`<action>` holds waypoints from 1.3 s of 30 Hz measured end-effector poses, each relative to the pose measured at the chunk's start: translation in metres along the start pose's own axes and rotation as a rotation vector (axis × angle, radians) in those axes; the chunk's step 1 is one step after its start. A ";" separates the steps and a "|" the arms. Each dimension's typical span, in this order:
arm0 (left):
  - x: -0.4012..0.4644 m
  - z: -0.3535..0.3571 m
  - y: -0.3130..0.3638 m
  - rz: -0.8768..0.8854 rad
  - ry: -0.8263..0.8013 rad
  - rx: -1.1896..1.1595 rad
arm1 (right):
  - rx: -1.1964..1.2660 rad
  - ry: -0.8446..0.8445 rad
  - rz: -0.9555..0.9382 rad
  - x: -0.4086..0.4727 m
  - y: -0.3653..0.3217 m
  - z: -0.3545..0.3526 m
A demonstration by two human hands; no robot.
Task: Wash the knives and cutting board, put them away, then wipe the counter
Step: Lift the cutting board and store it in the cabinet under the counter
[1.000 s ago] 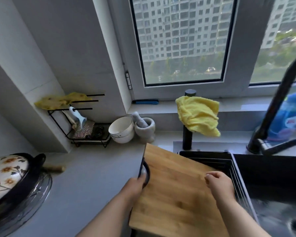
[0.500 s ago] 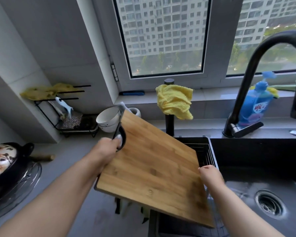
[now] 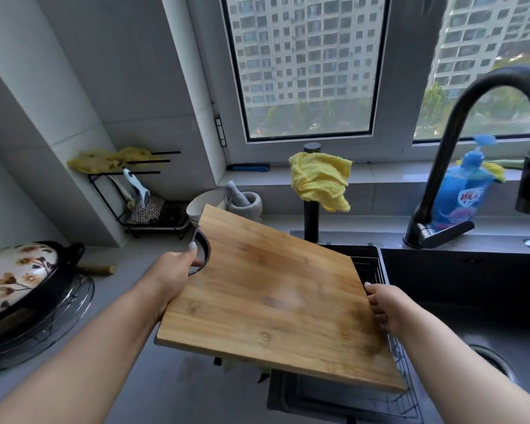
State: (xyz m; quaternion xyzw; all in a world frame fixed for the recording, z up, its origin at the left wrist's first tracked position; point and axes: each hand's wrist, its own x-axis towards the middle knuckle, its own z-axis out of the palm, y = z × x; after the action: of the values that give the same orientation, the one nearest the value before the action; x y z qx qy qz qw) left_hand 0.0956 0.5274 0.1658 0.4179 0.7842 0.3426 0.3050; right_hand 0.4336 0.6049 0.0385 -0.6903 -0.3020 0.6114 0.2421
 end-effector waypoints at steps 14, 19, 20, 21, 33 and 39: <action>-0.029 0.025 -0.016 -0.410 -0.195 -0.266 | 0.460 0.149 -0.023 -0.023 -0.014 -0.044; -0.034 0.036 -0.022 -0.459 -0.142 -0.348 | 0.631 0.208 -0.044 -0.019 -0.006 -0.049; -0.036 0.037 -0.021 -0.463 -0.119 -0.380 | 0.656 0.216 -0.055 -0.020 -0.006 -0.049; -0.036 0.038 -0.022 -0.459 -0.093 -0.412 | 0.691 0.225 -0.060 -0.019 -0.005 -0.050; -0.027 0.036 0.009 -0.395 0.081 -0.608 | 0.750 0.114 -0.118 -0.045 -0.034 -0.049; -0.029 0.035 0.015 -0.324 0.046 -0.521 | 0.722 0.114 -0.082 -0.033 -0.039 -0.052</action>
State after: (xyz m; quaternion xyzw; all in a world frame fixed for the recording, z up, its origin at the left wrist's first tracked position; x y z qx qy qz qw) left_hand 0.1424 0.5187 0.1623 0.1870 0.7333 0.4884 0.4345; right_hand 0.4777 0.6110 0.0961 -0.5808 -0.0803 0.6289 0.5107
